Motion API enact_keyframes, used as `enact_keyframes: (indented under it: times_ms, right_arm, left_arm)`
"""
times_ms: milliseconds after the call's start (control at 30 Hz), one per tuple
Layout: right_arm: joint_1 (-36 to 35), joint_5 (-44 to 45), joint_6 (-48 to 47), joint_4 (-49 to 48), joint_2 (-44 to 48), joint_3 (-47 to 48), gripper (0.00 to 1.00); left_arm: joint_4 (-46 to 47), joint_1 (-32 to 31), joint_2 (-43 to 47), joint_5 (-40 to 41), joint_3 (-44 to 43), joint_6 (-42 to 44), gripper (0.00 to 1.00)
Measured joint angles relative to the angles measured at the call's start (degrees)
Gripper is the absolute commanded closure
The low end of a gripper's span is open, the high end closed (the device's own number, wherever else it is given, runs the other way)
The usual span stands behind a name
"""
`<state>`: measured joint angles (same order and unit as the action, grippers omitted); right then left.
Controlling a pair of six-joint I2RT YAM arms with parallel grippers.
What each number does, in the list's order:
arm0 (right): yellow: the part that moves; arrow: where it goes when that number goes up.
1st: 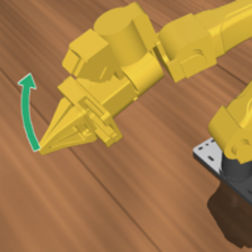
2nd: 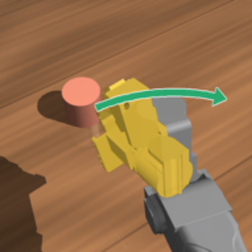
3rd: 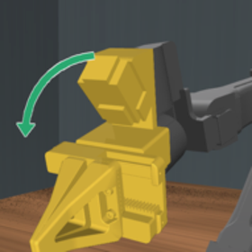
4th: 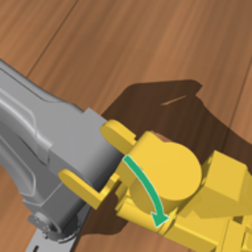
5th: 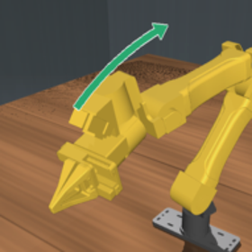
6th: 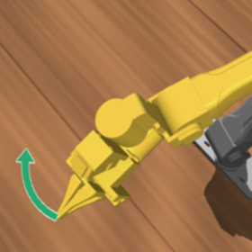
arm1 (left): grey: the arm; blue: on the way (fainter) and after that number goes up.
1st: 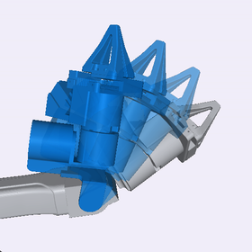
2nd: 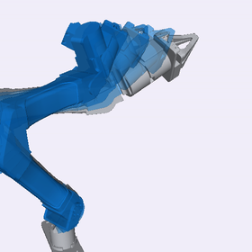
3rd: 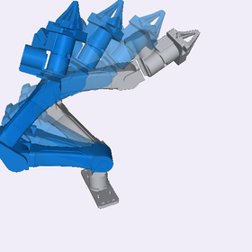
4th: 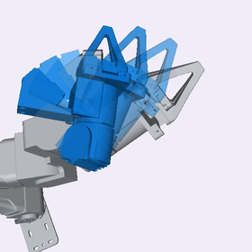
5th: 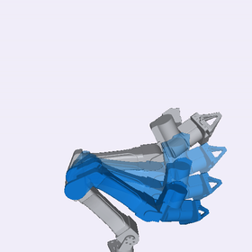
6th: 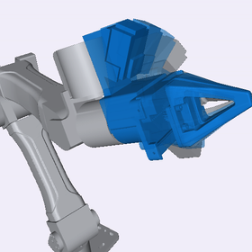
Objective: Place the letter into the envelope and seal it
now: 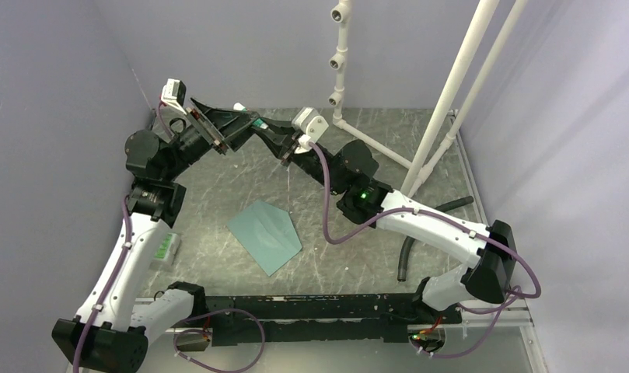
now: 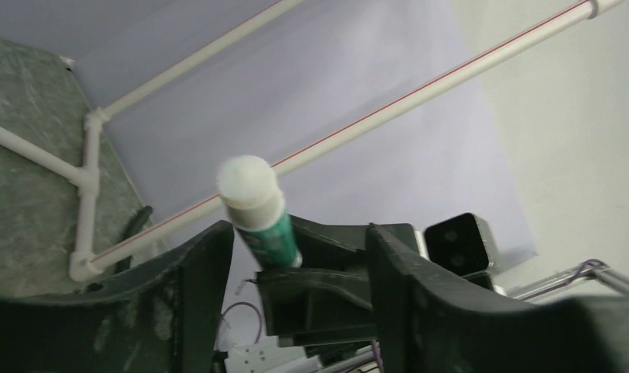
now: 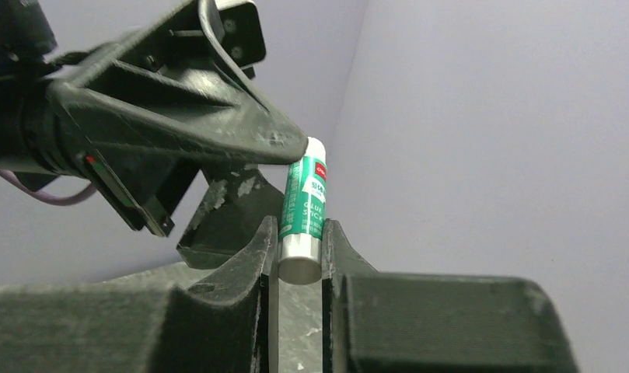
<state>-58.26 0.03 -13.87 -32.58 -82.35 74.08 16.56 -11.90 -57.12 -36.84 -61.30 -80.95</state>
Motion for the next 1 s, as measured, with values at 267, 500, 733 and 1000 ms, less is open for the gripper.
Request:
enact_keyframes:
  times_ms: [267,500,733,1000]
  right_arm:
    - [0.42,-1.49,0.07,2.60,2.40,-1.40,1.00]
    - [0.72,-2.78,0.90,4.70,3.96,-1.55,1.00]
    - [1.07,-4.04,1.68,6.99,5.03,-1.55,1.00]
    - [1.77,-6.45,2.16,7.17,5.22,-2.08,0.82]
  left_arm:
    - [-2.08,0.09,1.16,-0.55,-1.64,1.18,0.25]
    - [-5.73,0.33,1.01,-0.98,-2.27,1.99,0.49]
    - [-8.39,0.44,1.05,-1.07,-2.43,2.67,0.83]
    - [-9.42,0.42,1.25,-1.01,-2.45,1.88,0.98]
